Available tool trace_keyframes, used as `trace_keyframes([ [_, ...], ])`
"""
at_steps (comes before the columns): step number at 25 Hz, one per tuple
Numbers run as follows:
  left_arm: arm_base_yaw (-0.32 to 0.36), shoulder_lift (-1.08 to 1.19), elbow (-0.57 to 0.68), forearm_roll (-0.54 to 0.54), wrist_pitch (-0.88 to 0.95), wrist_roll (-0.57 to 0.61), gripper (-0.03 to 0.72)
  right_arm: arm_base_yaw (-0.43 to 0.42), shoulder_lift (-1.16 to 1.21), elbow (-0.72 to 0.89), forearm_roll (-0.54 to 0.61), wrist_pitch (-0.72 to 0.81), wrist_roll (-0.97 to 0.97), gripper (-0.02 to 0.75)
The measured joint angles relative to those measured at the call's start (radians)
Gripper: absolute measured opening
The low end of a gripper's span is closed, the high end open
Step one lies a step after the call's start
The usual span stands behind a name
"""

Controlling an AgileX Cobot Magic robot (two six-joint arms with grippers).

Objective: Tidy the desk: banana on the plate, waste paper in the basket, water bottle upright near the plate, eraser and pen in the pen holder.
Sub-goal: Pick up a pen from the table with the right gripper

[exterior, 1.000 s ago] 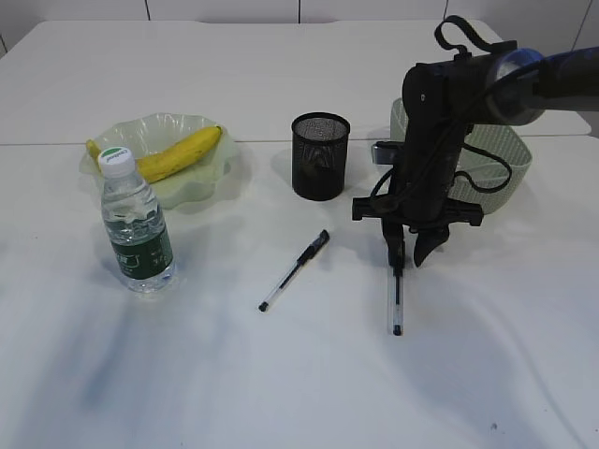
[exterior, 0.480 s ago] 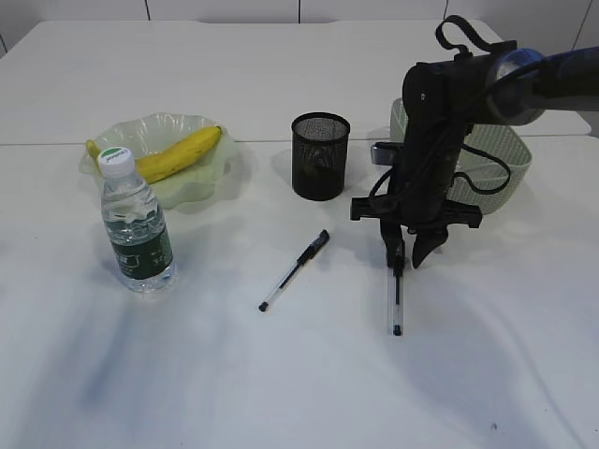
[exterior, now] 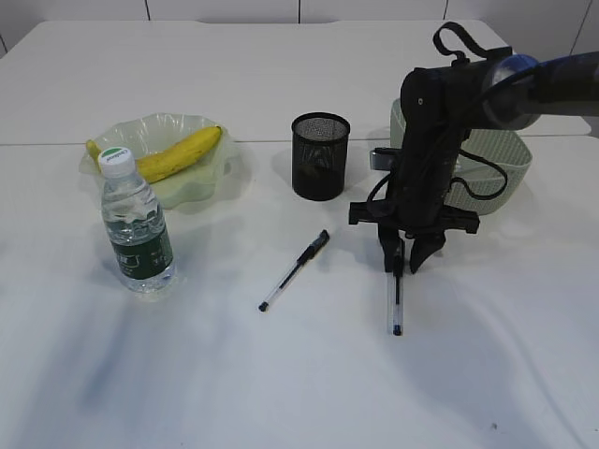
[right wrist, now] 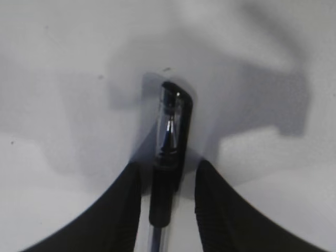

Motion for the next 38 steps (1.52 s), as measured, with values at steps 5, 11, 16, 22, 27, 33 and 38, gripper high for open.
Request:
trace_keyframes([
  [5,0.0,0.0,0.0,0.0,0.0,0.0,0.276,0.0,0.0,0.0,0.005,0.002,0.0,0.262],
  [11,0.0,0.0,0.0,0.0,0.0,0.0,0.276,0.0,0.0,0.0,0.007,0.002,0.0,0.258],
  [16,0.0,0.0,0.0,0.0,0.0,0.0,0.276,0.0,0.0,0.0,0.009,0.002,0.0,0.205],
  [22,0.0,0.0,0.0,0.0,0.0,0.0,0.276,0.0,0.0,0.0,0.009,0.002,0.0,0.112],
  [27,0.0,0.0,0.0,0.0,0.0,0.0,0.276,0.0,0.0,-0.001,0.009,0.002,0.0,0.069],
  [33,0.0,0.0,0.0,0.0,0.0,0.0,0.276,0.0,0.0,-0.002,0.009,0.002,0.0,0.066],
  [38,0.0,0.0,0.0,0.0,0.0,0.0,0.276,0.0,0.0,-0.011,0.009,0.002,0.0,0.065],
])
